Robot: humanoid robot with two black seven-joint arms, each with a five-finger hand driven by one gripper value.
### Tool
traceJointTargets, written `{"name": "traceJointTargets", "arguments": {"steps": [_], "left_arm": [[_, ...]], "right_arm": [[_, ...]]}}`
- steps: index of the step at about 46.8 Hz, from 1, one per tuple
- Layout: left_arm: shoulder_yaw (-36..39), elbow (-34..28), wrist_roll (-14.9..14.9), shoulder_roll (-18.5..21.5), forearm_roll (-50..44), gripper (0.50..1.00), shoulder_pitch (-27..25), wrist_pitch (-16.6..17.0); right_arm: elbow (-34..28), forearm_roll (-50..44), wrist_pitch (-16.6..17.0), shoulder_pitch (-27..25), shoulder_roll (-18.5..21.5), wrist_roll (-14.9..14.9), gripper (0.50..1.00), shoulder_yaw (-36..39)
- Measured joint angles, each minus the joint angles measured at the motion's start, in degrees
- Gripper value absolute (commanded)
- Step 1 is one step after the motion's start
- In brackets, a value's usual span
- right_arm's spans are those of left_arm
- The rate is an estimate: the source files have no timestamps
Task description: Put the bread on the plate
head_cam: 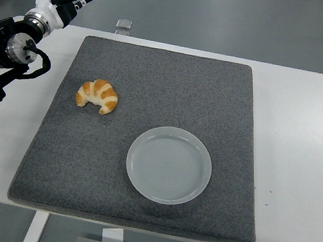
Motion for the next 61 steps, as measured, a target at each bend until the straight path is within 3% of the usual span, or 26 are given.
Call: {"name": "traceJointTargets", "arguments": {"steps": [13, 27, 38, 47, 55, 61], "left_arm": [[0.5, -0.2, -1.7, 0.0, 0.6, 0.996, 0.2, -0.2], [0.5, 3.6, -1.7, 1.3, 1.6, 0.996, 0.0, -4.7], [0.1, 7.6, -2.2, 1.5, 10.8, 0.996, -0.6, -6.9], [3.5, 7.5, -2.0, 2.0, 15.0, 0.994, -5.3, -7.8], [8.2, 5.9, -2.0, 2.5, 24.3, 0.992, -8.2, -8.5], [13.4, 0.7, -2.4, 6.3, 31.4, 0.992, -9.7, -9.7]], "right_arm": [[0.0, 0.0, 0.0, 0.0, 0.0, 0.0, 0.952, 0.0], [0.0, 0.0, 0.0, 0.0, 0.0, 0.0, 0.952, 0.0], [0.0, 0.0, 0.0, 0.0, 0.0, 0.0, 0.952, 0.0], [0.0, 0.0, 0.0, 0.0, 0.0, 0.0, 0.952, 0.0], [0.0, 0.0, 0.0, 0.0, 0.0, 0.0, 0.952, 0.0], [0.0, 0.0, 0.0, 0.0, 0.0, 0.0, 0.952, 0.0]]}}
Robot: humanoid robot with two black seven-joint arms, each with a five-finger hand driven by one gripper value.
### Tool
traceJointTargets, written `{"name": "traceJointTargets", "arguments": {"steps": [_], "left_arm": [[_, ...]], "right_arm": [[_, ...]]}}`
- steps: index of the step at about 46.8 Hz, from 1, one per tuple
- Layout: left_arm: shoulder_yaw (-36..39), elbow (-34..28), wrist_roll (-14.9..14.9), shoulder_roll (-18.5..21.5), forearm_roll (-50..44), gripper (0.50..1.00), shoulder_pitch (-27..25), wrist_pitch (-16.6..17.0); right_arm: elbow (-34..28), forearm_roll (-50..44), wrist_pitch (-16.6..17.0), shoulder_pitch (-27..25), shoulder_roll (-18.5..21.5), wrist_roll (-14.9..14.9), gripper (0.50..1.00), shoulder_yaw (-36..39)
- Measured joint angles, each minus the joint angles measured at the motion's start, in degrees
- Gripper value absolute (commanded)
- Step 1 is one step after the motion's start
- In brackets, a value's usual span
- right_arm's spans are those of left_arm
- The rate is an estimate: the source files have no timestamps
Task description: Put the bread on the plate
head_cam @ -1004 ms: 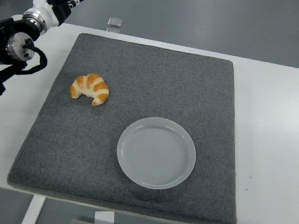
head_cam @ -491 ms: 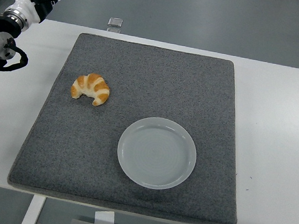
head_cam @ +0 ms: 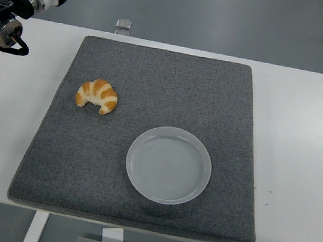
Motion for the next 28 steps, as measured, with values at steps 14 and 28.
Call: {"name": "traceJointTargets", "arguments": {"steps": [14, 28], "left_arm": [[16.6, -6.0, -2.2, 4.8, 10.6, 0.99, -6.2, -0.2], [17.5, -9.6, -3.5, 5.5, 25.0, 0.992, -6.4, -2.2]], "right_arm": [[0.0, 0.0, 0.0, 0.0, 0.0, 0.0, 0.952, 0.0], [0.0, 0.0, 0.0, 0.0, 0.0, 0.0, 0.952, 0.0]]}}
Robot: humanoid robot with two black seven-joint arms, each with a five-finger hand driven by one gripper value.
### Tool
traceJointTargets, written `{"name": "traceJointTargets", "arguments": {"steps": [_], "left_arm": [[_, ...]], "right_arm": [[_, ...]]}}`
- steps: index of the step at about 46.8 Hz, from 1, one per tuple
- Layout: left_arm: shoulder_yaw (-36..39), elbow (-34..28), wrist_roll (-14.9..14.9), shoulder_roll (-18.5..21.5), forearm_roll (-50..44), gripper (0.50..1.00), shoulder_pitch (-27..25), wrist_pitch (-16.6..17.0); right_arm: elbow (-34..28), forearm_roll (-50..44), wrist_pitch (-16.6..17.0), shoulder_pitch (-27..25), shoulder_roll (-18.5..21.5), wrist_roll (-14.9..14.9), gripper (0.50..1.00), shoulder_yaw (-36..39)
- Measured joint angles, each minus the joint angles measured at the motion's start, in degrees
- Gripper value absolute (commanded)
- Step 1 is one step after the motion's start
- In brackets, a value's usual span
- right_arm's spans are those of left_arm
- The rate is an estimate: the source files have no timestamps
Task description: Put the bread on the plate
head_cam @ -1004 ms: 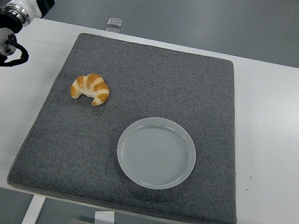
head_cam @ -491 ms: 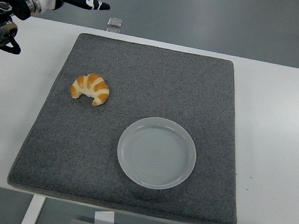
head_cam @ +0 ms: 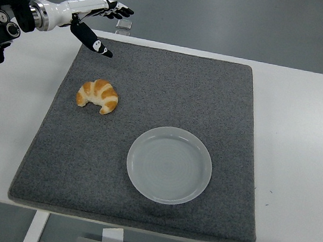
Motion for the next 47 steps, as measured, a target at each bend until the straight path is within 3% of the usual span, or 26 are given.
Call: {"name": "traceJointTargets", "arguments": {"steps": [8, 17, 21, 37, 47], "left_arm": [[2.5, -6.2, 0.0, 4.0, 0.1, 0.992, -0.8, -3.8], [6.8, -6.7, 0.0, 6.0, 1.1, 0.992, -3.1, -9.0], [7.1, -6.6, -0.4, 6.4, 4.6, 0.992, -3.5, -9.7], [9.7, -6.5, -1.5, 7.1, 13.0, 0.979, -2.9, -8.9], [10.3, -6.5, -1.5, 6.7, 15.9, 0.979, -1.4, -3.8]], "right_arm": [[0.0, 0.0, 0.0, 0.0, 0.0, 0.0, 0.952, 0.0], [0.0, 0.0, 0.0, 0.0, 0.0, 0.0, 0.952, 0.0], [0.0, 0.0, 0.0, 0.0, 0.0, 0.0, 0.952, 0.0], [0.0, 0.0, 0.0, 0.0, 0.0, 0.0, 0.952, 0.0], [0.0, 0.0, 0.0, 0.0, 0.0, 0.0, 0.952, 0.0]]}}
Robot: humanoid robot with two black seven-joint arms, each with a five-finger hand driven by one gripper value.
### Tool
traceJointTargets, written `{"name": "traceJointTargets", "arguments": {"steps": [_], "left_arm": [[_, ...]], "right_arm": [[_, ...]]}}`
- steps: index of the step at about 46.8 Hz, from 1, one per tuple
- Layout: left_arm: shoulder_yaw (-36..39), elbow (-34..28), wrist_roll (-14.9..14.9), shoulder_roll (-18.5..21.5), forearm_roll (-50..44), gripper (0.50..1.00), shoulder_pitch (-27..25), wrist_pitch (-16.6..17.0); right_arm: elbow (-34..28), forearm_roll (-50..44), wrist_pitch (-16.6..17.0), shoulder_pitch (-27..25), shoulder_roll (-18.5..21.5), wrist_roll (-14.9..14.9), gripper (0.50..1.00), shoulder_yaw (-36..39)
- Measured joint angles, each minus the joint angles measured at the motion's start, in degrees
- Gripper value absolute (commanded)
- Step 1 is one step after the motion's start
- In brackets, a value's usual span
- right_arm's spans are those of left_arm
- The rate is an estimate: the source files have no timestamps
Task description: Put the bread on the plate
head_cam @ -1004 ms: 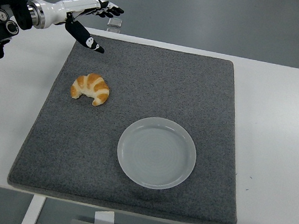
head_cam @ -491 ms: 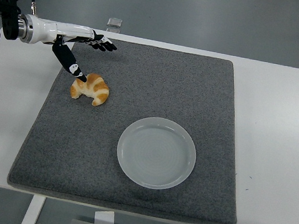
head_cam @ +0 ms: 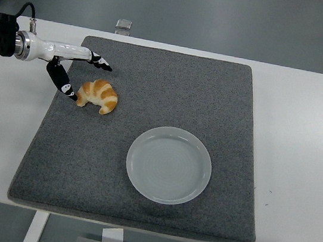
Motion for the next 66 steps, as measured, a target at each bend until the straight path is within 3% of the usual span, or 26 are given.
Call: {"name": "traceJointTargets", "arguments": {"steps": [14, 43, 66], "left_arm": [[0.0, -0.1, 0.2, -0.6, -0.1, 0.979, 0.1, 1.1], [0.0, 2.8, 0.2, -7.4, -0.1, 0.979, 4.3, 6.8], [0.2, 3.9, 0.2, -8.5, 0.2, 0.949, 4.3, 6.9]], "right_arm": [[0.0, 0.0, 0.0, 0.0, 0.0, 0.0, 0.952, 0.0], [0.0, 0.0, 0.0, 0.0, 0.0, 0.0, 0.952, 0.0], [0.0, 0.0, 0.0, 0.0, 0.0, 0.0, 0.952, 0.0]]}}
